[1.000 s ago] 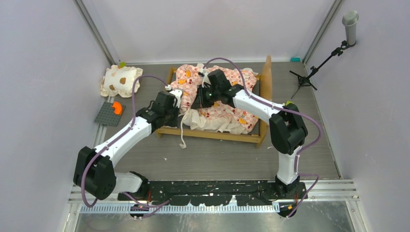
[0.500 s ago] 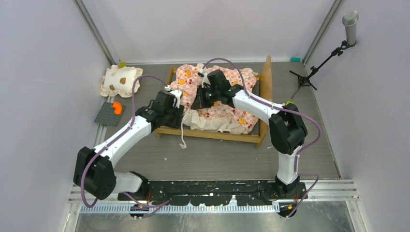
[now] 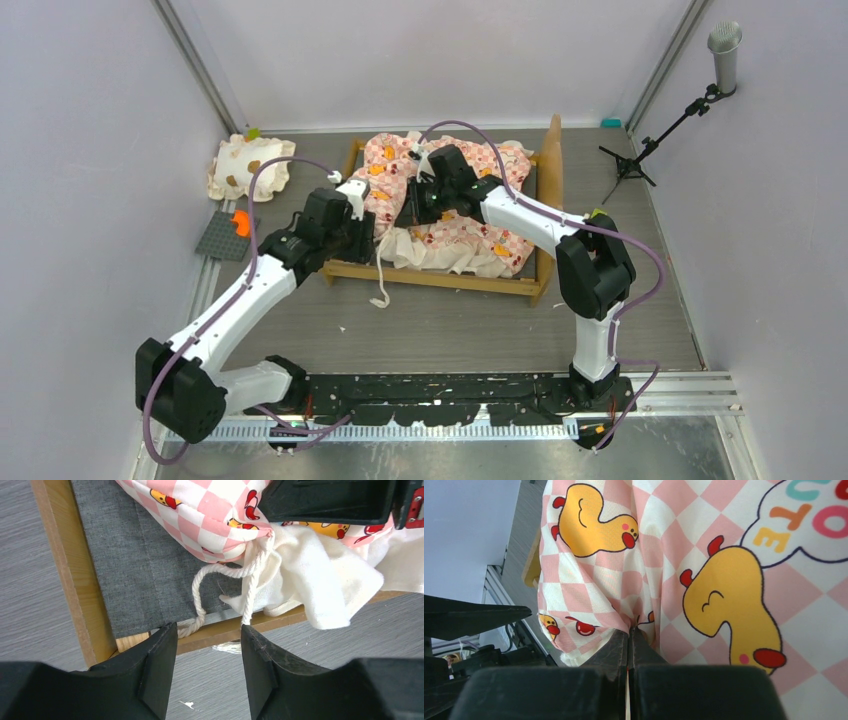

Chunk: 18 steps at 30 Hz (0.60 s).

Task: Set up the pet bed
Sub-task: Cross the ropes on the bed frame.

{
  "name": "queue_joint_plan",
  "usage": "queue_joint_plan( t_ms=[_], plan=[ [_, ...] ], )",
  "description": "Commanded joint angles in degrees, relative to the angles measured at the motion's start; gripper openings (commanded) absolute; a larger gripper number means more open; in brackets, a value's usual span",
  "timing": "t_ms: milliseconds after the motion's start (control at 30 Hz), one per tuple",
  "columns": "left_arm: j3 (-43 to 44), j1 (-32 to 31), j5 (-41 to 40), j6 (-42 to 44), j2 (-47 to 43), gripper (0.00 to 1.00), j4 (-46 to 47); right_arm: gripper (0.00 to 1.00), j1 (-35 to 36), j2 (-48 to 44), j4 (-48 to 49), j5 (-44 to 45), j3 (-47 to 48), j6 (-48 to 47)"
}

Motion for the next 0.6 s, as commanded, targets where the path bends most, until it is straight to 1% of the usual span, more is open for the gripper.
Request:
queue_joint_plan(
  t_ms=[0,100,233,333,400,433,500,567],
  plan=[
    [-0.6,0.1,0.2,0.4,-0.1,0.48,3.1,0.01,0.2,0.1,-0.7,-0.3,2.4,-1.1],
    [0.5,0.1,3.8,1.3,2.5,0.42,2.1,0.01,0.1,0.3,-0.7,-0.7,2.4,-1.0],
    [-1.1,0.1,6.6,1.7,1.9,0.41,3.7,0.01,0.1,0.9,-1.8,-1.9,2.8,-1.8],
    [-2.1,0.1,7.5,5.4,0.9,0.38,4.0,0.01,0.2,0.8,-2.2,-2.0,2.8,-2.6],
    [-1.1,0.1,9.2,9.6,1.0,0.38,1.9,0.01,0.1,0.8,-2.5,-2.3,2.7,-2.8],
    [0.0,0.1,9.4,10.9,1.1,0.40,0.5,0.01,0.1,0.9,-2.7,-2.5,2.7,-3.0],
    [2.8,0.1,7.0,11.6,1.5,0.45,-3.3,0.01,0.1,1.0,-3.3,-2.8,2.9,-3.4],
    [4.3,0.1,5.8,12.0,1.0,0.46,-5.4,0.01,0.1,1.2,-4.3,-2.9,3.4,-4.1]
  ],
)
